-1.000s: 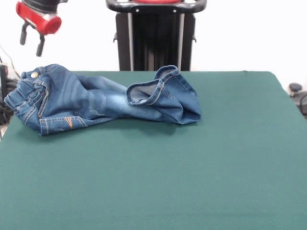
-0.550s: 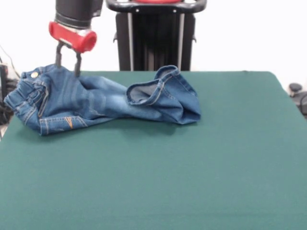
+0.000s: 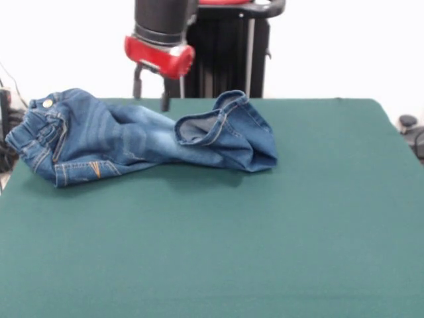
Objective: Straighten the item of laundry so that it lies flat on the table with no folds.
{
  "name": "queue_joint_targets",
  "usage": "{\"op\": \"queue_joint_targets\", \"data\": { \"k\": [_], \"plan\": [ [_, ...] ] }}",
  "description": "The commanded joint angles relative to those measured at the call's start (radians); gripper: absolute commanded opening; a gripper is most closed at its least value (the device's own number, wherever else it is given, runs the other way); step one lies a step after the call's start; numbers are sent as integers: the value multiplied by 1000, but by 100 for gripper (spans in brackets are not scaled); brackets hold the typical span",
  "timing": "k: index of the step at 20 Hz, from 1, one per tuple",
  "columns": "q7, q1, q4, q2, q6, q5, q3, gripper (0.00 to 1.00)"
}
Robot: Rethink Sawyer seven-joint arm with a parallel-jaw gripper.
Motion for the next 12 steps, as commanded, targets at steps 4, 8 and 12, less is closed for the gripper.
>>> {"op": "queue_joint_targets", "data": {
  "k": [4, 8, 12],
  "plan": [
    [164, 100, -66, 171, 78, 125, 57, 100],
    [178, 129, -73, 222, 9, 142, 46, 100],
    [174, 138, -75, 252, -33, 147, 37, 100]
  ]
}}
